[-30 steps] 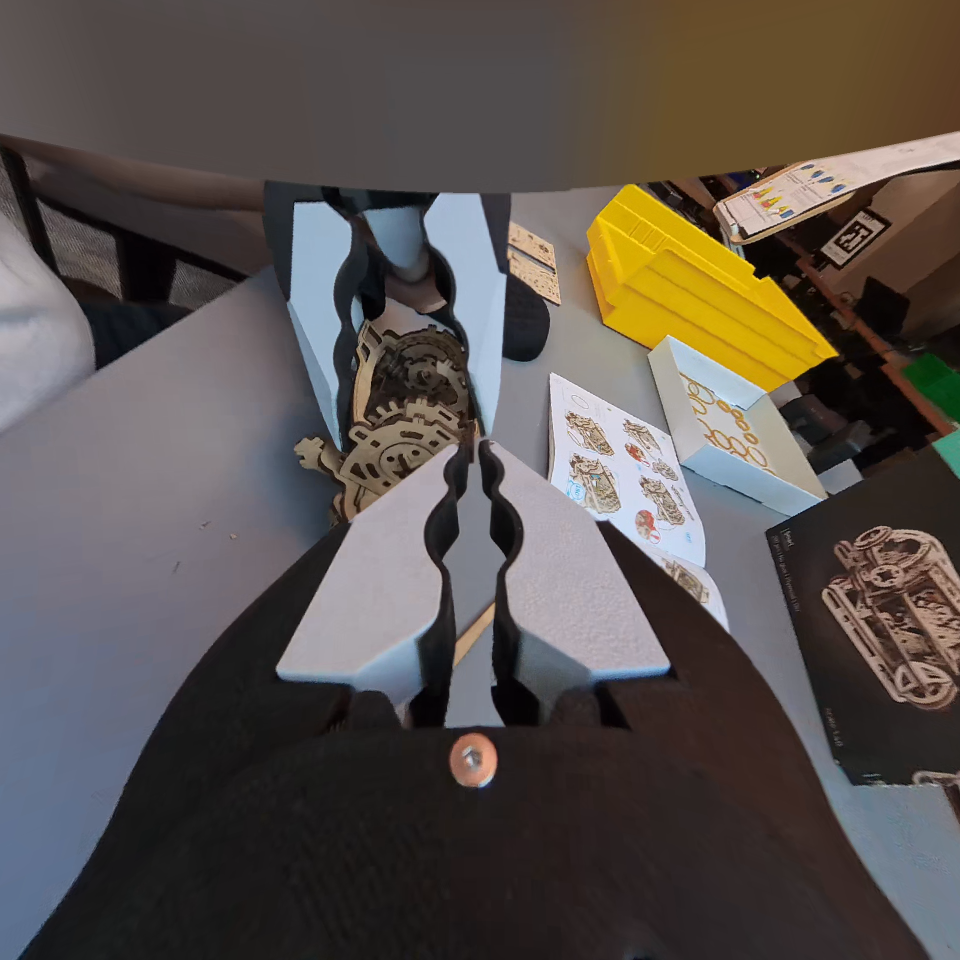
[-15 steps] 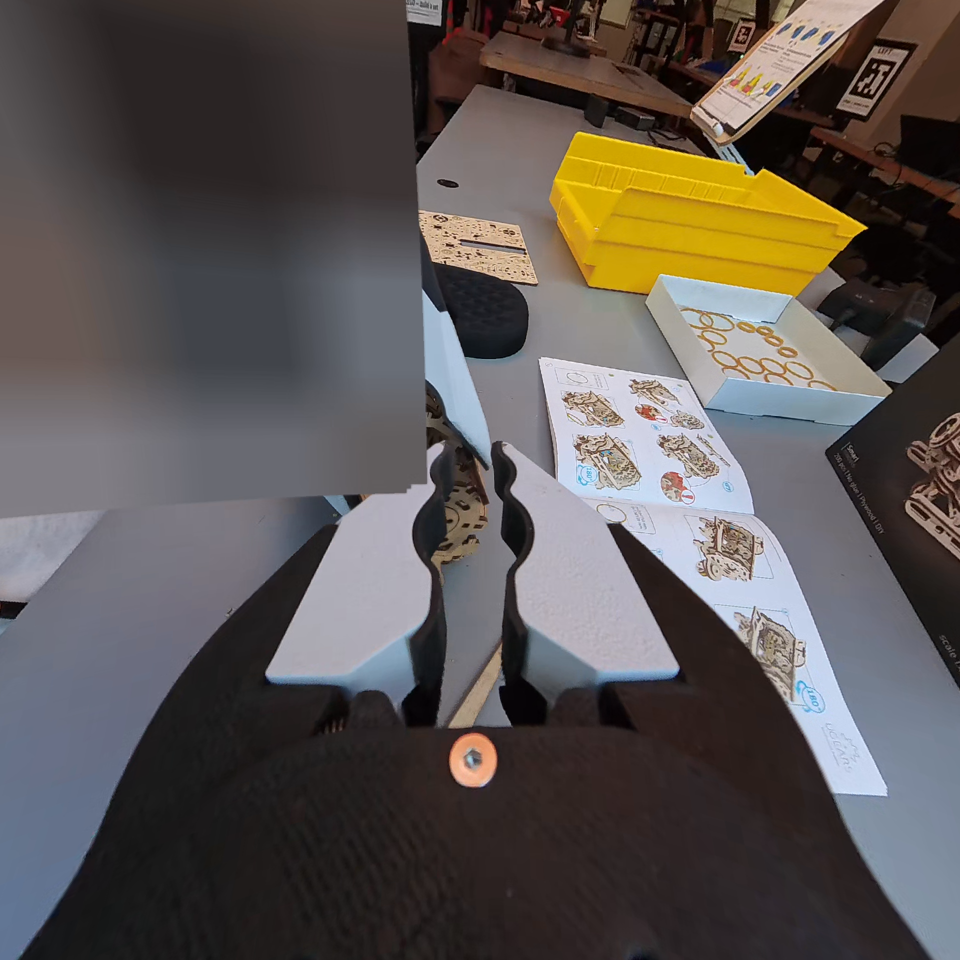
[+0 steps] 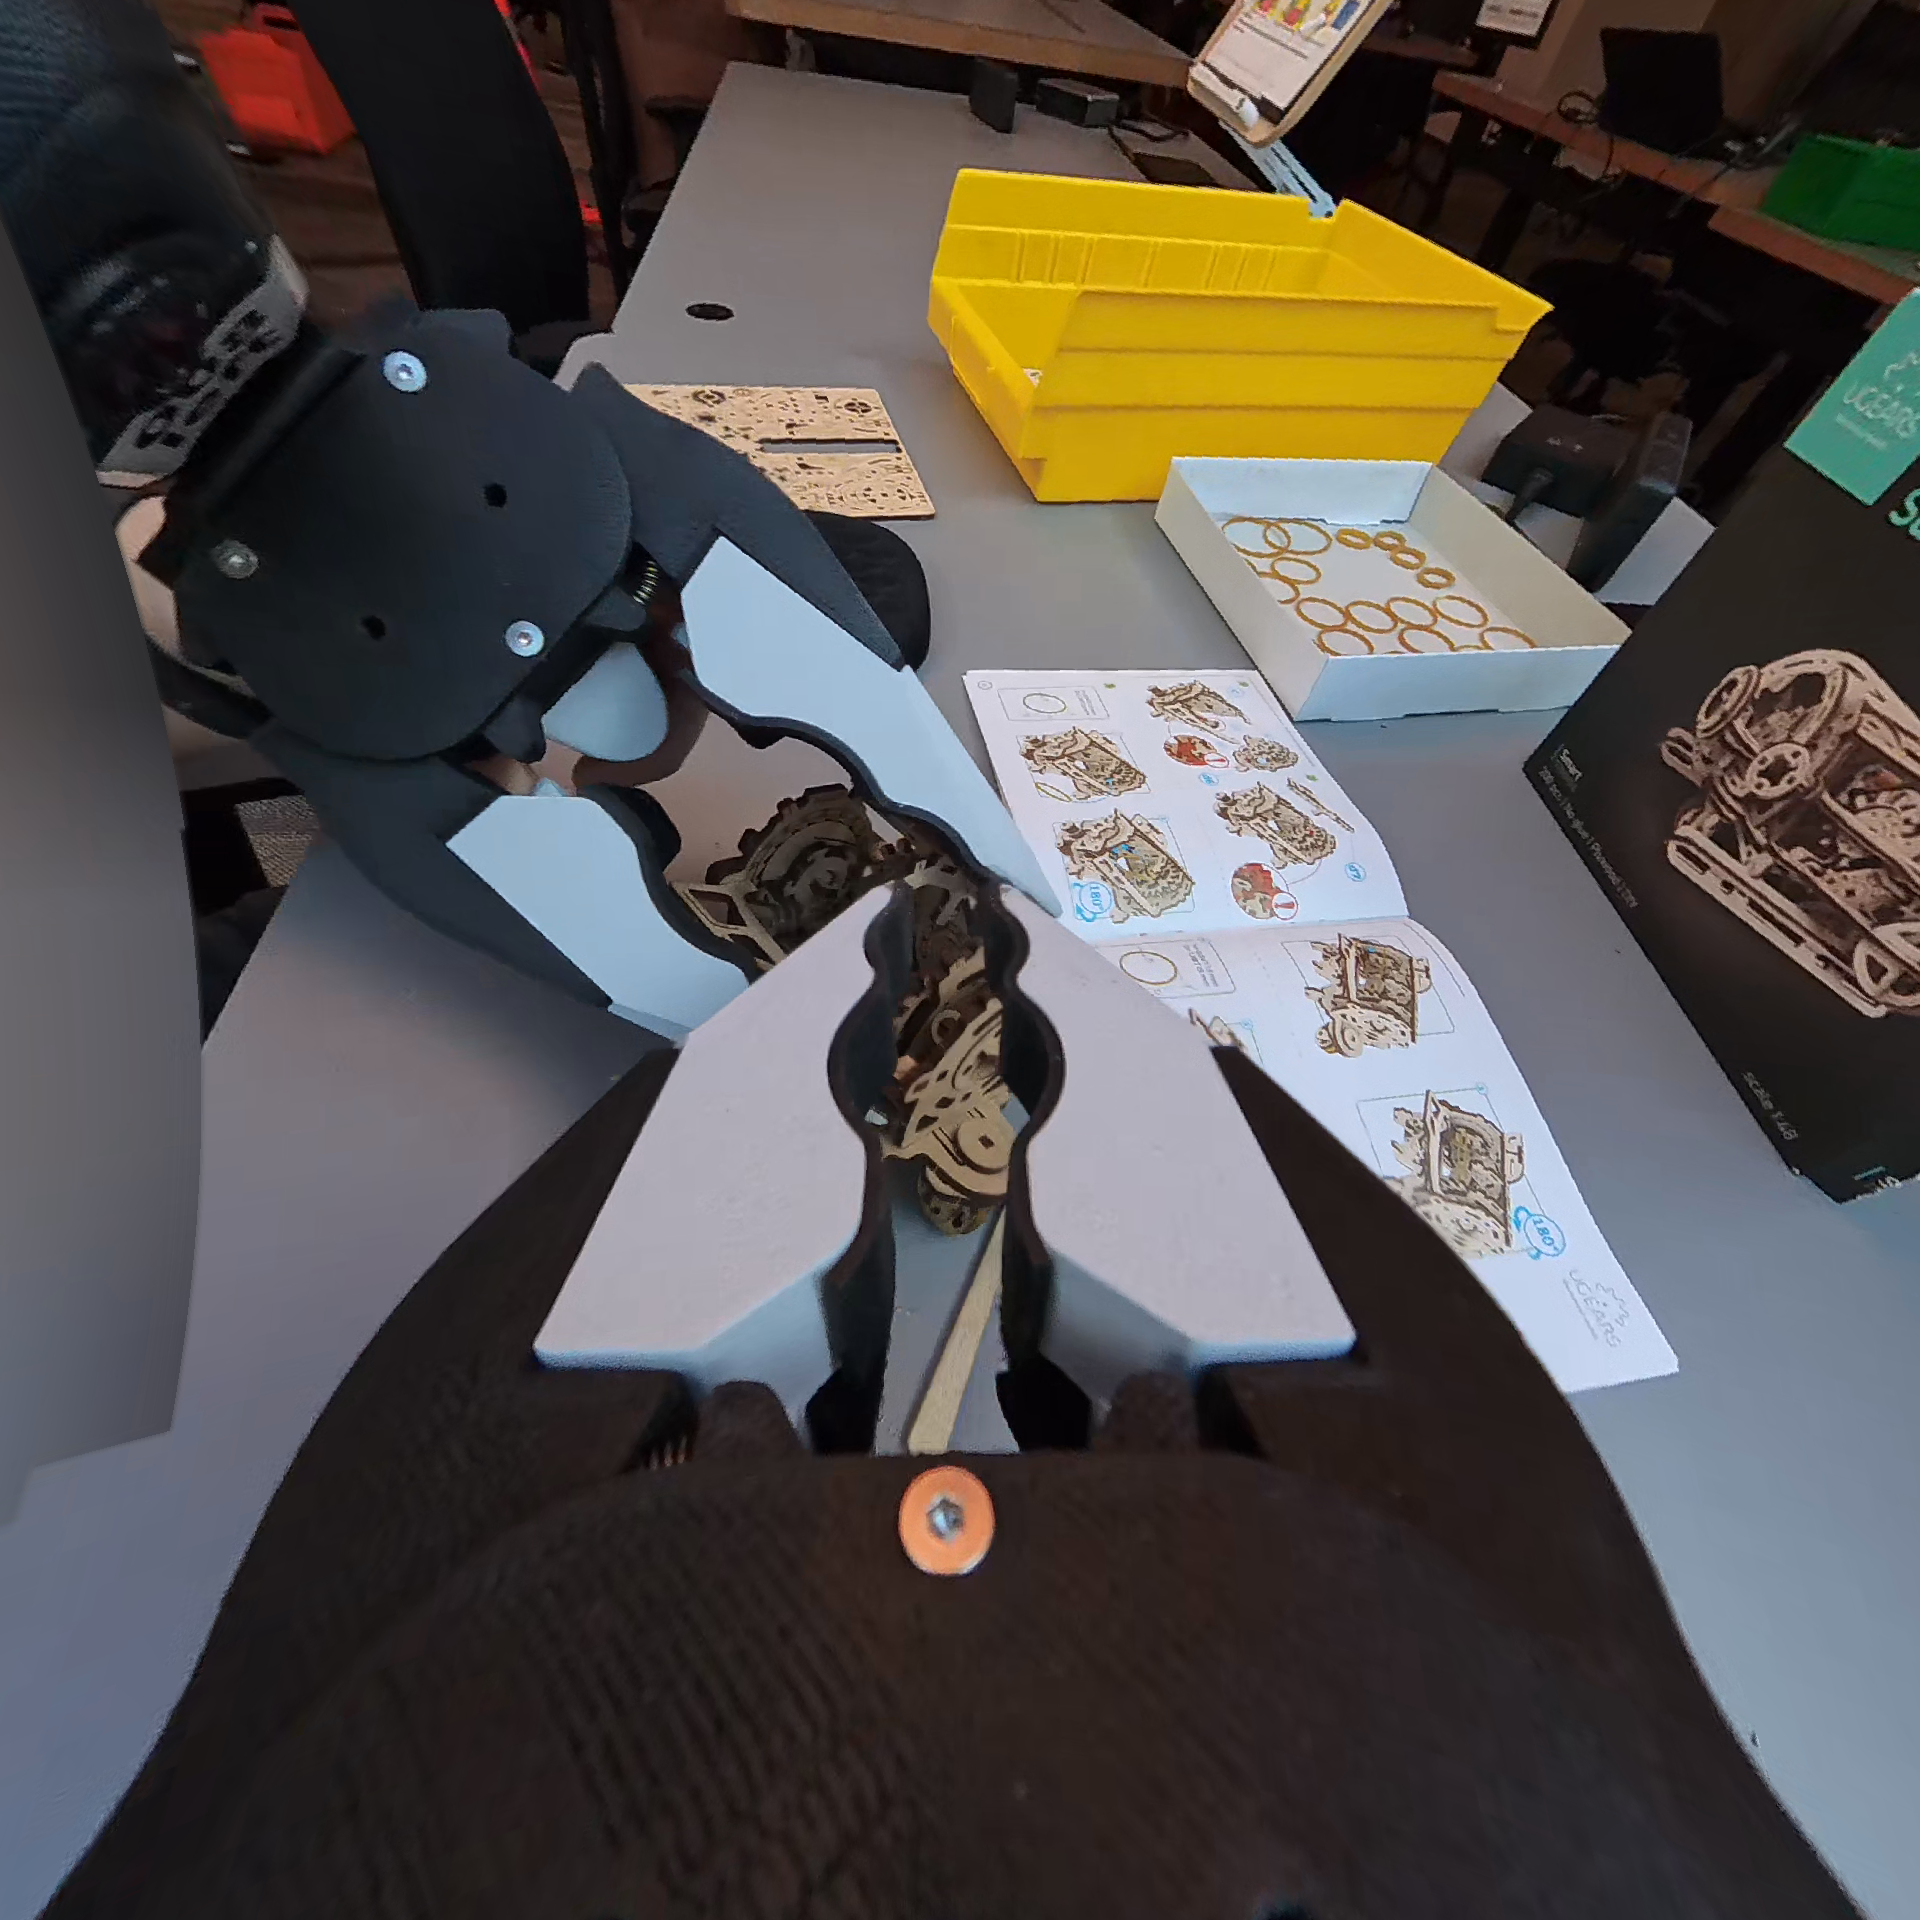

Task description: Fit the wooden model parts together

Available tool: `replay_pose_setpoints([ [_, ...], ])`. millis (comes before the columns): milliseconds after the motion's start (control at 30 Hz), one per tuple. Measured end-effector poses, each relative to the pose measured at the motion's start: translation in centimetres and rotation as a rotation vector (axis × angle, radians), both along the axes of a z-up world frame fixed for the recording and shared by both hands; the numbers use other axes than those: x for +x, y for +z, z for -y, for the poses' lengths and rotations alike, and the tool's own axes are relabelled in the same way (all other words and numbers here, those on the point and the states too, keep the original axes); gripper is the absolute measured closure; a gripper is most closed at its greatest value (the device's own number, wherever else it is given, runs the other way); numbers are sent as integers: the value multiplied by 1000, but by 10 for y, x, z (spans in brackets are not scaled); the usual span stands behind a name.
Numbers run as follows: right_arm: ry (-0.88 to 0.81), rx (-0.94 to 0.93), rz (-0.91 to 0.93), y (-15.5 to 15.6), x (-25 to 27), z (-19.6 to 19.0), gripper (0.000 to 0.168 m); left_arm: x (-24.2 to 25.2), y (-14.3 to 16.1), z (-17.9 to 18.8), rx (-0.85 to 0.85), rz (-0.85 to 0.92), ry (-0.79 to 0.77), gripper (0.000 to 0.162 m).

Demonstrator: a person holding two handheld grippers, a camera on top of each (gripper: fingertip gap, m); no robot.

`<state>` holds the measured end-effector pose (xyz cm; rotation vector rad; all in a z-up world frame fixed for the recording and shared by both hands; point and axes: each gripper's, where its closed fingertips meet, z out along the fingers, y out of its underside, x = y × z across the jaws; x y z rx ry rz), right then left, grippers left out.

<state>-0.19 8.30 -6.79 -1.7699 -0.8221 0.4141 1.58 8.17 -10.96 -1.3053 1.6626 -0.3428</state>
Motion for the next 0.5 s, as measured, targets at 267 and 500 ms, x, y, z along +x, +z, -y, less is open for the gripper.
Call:
replay_pose_setpoints([
  [267,-72,-45,38,-4,6,-1,158,3,1,-5,29,19,102,108],
  [500,-109,-99,46,-14,8,0,156,1,0,-1,88,24,115,108],
])
